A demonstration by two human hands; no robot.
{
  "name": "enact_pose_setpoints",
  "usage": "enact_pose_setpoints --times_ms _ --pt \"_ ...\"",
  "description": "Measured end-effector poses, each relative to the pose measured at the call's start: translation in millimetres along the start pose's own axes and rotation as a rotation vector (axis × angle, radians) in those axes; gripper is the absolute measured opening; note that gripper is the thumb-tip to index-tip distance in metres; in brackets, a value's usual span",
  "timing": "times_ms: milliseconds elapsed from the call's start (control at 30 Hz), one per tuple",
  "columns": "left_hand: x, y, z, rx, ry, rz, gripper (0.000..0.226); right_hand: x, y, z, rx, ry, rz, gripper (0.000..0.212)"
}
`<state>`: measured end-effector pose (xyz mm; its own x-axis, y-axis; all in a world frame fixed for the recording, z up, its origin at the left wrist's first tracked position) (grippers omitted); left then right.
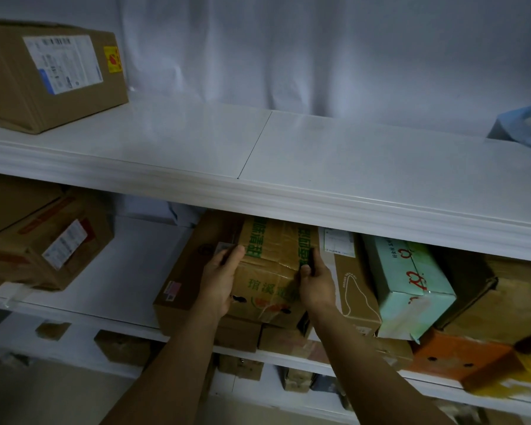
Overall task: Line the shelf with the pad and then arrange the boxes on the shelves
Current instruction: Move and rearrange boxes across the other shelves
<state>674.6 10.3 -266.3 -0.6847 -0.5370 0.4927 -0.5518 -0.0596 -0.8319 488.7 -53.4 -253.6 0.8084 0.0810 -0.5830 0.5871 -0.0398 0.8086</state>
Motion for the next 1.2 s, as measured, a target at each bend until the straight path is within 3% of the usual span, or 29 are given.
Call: enact_pose_setpoints --times_ms 133,167,333,400,567,667,800,900,1033,1200 --pt "-1 -1 -5 0.017 -0.094 0.084 0.075 -5 1 -3 0.025 -0.007 0.022 0.047" --pt "0 -1 -7 0.011 -0.111 0.099 0.077 -9 2 -6 0.042 -0.040 0.012 0.045" --pt "-6 -15 -26 0.062 -0.213 0.167 0.041 -33 34 -40 0.069 -0.302 -0.093 0.018" --pt "-18 -22 -35 0.079 -0.268 0.169 0.023 -24 50 -49 0.017 -0.240 0.011 0.020" --pt "-74 -61 -63 0.147 -0.458 0.160 0.020 42 98 -81 -0.081 0.173 0.210 0.023" --pt "-110 -110 -85 0.289 -0.596 0.180 0.002 75 150 -109 -0.207 0.329 0.280 0.022" --pt "-139 -192 -105 0.491 -0.677 0.133 0.006 90 237 -146 -0.400 0.444 0.379 0.026" --pt "-157 -251 -106 0.580 -0.716 0.137 0.022 95 298 -159 -0.493 0.492 0.443 0.026" --pt "-175 -317 -88 0.633 -0.687 0.097 0.030 108 354 -143 -0.477 0.462 0.508 0.019" --pt "-190 -388 -35 0.599 -0.596 0.208 0.044 142 408 -112 -0.541 0.376 0.363 0.017"
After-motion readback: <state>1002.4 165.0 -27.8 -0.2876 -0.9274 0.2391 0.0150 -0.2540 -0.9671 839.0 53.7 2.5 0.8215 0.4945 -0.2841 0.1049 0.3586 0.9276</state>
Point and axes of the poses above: each hand's wrist, its own z-axis towards the middle knuckle, its own x-axis out of the palm, y = z × x, the point moved 7 cm from there along z, towards the middle knuckle, and after that the axes turned 9 degrees about -z, right-handed, at the moved point
